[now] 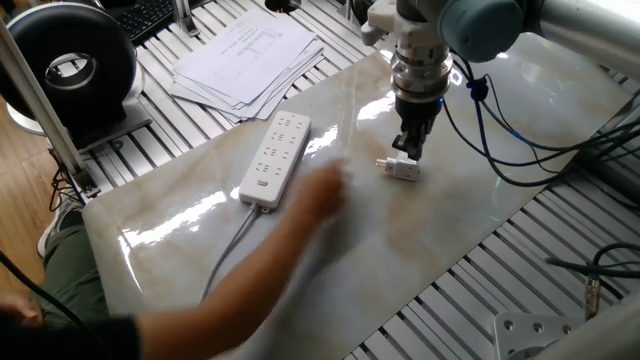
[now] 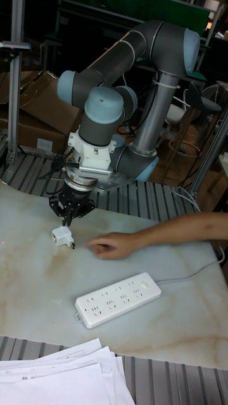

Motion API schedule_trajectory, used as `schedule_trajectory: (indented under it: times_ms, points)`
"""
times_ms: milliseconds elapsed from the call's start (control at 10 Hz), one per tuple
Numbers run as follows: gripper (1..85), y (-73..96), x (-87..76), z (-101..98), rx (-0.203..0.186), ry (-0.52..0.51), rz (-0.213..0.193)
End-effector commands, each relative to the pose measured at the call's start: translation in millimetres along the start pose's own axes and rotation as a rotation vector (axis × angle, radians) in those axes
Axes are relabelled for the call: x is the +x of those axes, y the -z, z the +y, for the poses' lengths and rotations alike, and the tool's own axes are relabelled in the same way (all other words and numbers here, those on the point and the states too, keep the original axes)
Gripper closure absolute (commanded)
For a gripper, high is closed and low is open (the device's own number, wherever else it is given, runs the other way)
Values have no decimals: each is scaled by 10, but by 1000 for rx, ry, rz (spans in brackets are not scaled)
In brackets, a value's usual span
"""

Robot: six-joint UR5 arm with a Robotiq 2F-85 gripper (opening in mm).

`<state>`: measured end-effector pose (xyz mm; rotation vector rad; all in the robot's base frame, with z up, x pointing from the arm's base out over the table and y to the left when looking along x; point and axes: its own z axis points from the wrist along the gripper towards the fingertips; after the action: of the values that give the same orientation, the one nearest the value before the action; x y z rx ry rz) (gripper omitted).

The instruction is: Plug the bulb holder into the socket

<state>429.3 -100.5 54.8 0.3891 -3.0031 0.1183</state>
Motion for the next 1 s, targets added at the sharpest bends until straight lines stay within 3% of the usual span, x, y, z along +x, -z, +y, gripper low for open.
schedule_trajectory:
  times_ms: [0, 900]
  points:
    - [397, -1, -13, 86, -40, 4, -13]
    - [333, 2, -28, 60, -40, 26, -23]
